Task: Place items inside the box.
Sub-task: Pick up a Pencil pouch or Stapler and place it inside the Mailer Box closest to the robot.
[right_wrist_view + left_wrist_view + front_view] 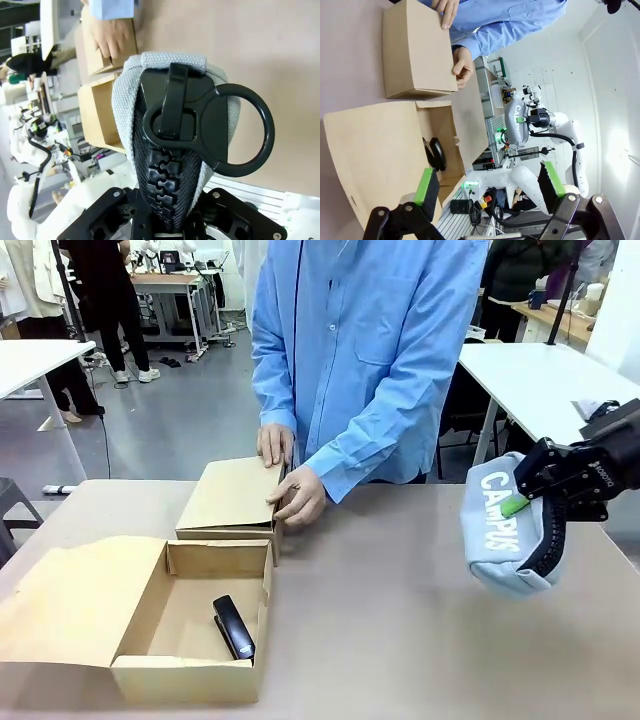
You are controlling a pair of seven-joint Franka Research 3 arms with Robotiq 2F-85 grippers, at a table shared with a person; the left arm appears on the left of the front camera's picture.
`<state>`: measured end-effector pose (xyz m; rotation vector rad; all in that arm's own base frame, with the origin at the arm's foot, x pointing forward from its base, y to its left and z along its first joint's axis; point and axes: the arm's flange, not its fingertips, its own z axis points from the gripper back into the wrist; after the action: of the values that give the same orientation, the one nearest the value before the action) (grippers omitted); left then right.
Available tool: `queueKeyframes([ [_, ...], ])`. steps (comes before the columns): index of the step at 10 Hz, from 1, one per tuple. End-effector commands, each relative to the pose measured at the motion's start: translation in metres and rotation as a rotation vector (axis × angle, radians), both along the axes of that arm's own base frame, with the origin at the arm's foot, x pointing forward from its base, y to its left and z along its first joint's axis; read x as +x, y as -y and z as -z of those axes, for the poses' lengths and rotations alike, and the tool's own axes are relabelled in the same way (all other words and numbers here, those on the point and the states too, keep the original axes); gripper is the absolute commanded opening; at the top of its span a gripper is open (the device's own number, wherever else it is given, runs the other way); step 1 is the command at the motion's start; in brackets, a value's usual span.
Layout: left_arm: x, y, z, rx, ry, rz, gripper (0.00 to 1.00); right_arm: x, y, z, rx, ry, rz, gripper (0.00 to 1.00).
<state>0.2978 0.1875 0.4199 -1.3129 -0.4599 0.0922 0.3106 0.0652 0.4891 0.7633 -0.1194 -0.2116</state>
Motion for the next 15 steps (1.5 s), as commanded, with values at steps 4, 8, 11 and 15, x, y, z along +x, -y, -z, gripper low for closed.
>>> queueKeyframes([
  [4, -0.001, 0.000, -0.002, -0.011, 0.025, 0.001, 1.00, 0.001, -0.010, 0.001, -0.017, 0.004, -0.040, 0.07],
  [8, -0.001, 0.000, -0.002, -0.011, 0.025, 0.001, 1.00, 0.008, -0.074, -0.018, -0.046, 0.027, -0.094, 0.07],
  [11, -0.001, 0.000, -0.002, -0.011, 0.025, 0.001, 1.00, 0.014, -0.092, -0.018, -0.108, 0.003, -0.073, 0.07],
  [15, -0.001, 0.000, -0.002, -0.011, 0.025, 0.001, 1.00, 0.011, -0.146, -0.024, -0.059, 0.023, -0.020, 0.07],
])
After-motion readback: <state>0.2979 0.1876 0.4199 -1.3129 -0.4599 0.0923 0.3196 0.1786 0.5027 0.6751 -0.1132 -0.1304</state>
